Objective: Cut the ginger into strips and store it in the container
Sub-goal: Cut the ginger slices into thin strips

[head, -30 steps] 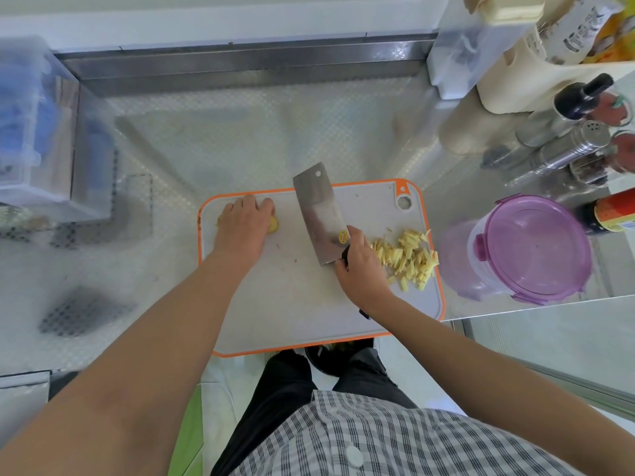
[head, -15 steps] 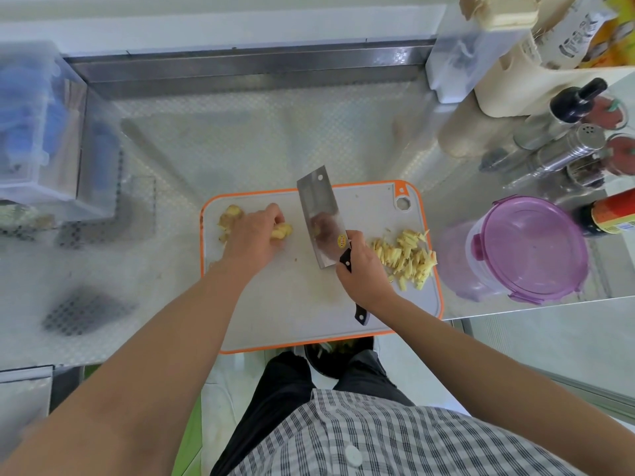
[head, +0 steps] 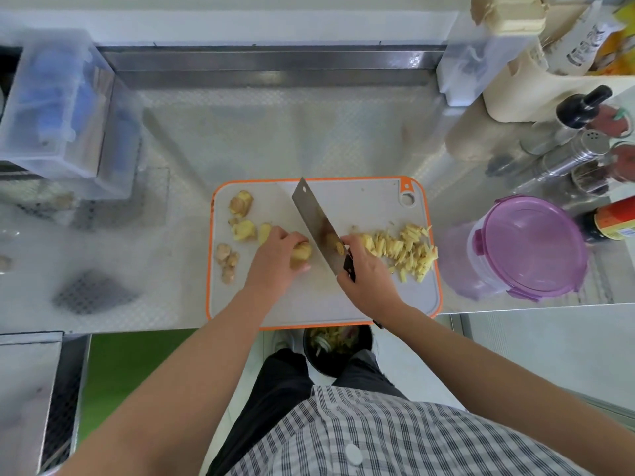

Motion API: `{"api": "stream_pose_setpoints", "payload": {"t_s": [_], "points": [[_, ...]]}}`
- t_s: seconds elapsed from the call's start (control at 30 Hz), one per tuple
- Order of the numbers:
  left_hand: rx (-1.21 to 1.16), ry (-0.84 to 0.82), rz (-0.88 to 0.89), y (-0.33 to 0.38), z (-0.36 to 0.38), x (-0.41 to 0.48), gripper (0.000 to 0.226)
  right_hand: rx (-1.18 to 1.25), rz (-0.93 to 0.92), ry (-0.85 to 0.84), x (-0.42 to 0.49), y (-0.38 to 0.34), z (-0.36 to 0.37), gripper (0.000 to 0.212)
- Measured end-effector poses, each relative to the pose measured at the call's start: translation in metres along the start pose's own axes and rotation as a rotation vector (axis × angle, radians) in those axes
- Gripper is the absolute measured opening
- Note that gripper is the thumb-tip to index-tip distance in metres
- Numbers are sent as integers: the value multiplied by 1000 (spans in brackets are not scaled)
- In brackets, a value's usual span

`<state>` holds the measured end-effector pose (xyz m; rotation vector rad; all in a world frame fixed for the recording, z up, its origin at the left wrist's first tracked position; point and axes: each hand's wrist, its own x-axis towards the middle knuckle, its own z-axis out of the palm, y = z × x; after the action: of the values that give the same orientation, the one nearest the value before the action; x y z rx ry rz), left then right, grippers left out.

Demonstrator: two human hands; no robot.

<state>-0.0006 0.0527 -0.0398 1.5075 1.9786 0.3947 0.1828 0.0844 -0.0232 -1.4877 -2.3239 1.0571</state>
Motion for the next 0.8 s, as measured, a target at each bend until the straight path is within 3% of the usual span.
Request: {"api": "stream_pose_setpoints", "payload": {"t_s": [0.13,0.43,0.67,0.8], "points": [[58,140,-58,0,3,-12,63,-30,-8,-7,-14,1,0,43],[3,200,-164,6,10,-20,40,-65,-51,-46,-29,-5,2,36],[-19,239,-156,3,13,-16,40,-49,-63,-44,-31,-2,-2,34],[49,240,-138,-2,11,-13,54,-14,-23,21,-24,1,-1,34]]}}
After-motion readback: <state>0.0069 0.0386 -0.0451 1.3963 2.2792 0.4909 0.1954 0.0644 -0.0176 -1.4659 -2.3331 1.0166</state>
